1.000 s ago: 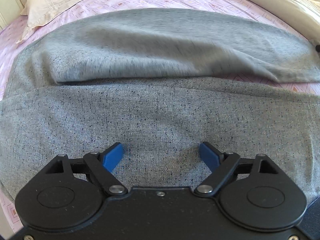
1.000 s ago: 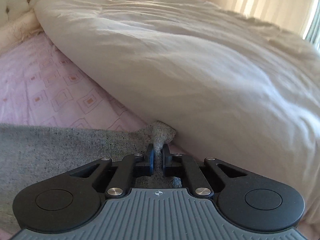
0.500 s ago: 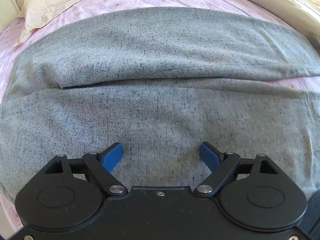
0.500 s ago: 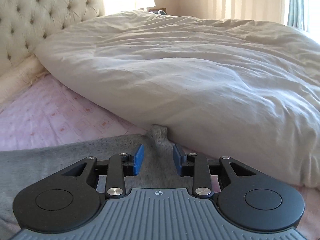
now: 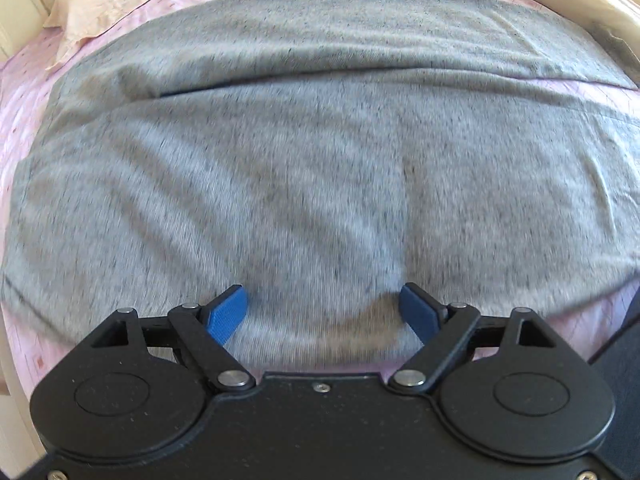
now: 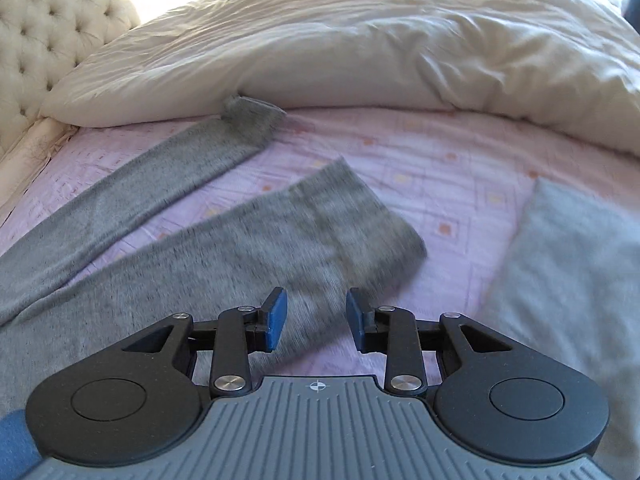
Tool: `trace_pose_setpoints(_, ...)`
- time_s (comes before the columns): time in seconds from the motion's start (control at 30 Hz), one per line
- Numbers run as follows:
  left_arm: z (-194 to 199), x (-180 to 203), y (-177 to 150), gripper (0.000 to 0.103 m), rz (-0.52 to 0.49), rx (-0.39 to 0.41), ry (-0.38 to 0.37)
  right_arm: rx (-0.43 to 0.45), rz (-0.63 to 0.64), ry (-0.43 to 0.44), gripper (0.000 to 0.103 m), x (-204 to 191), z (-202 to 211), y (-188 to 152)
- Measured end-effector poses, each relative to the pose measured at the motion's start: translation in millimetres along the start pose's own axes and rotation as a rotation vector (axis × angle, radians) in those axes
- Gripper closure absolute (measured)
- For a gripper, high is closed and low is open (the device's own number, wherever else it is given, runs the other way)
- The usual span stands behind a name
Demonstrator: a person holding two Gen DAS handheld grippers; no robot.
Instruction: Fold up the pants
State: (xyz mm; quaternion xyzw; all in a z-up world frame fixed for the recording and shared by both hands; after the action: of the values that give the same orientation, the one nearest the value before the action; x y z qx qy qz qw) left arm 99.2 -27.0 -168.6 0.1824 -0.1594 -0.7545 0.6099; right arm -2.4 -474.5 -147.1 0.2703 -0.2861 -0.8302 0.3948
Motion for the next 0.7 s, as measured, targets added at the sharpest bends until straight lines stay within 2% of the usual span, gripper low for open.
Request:
trace_pose_setpoints(0.13,5,2,-5,0.017,-0.004,0.001,0.016,-0.016,-0.093,-0.005,0.071,15,0,-21)
trace_pose_setpoints(0.37,11,-1,-13,0.017,-0.008,0.019,0.032,-0.011,-0.123,0.01,0.066,14,-6,-21)
trace_pose_setpoints(0.4,13,-3,-14,0.018,-0.019,0.029,0.038,-0.012,-0.117,0.01,0.065,13,-6,-20)
trace_pose_setpoints(0.47,20,-11,-12,0.027,-0.03,0.064,0.062,-0.014,-0.1,0.012,0.064,11,-6,-20)
trace_pose_setpoints(0.57,30,-35,-4,0.028,-0.012,0.103,0.078,-0.019,-0.079,0.016,0.064,4,-5,-18)
trace_pose_setpoints(0.7,34,-88,13,0.028,0.066,0.112,0.096,-0.001,-0.007,0.011,0.064,-14,1,-12)
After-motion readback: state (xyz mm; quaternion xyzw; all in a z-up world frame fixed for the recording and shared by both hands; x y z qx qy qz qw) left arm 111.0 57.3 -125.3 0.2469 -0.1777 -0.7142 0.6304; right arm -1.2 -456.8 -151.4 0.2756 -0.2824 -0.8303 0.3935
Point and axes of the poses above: each gripper's, at about its wrist camera, not at the fingertips, and z roughly against the way its jaws point, x to its right, y to its top, the point moved 7 cm from there along -z, roughly the way its jaws point, and after that the axes turned 6 degrees about x, right-handed, at the moved point
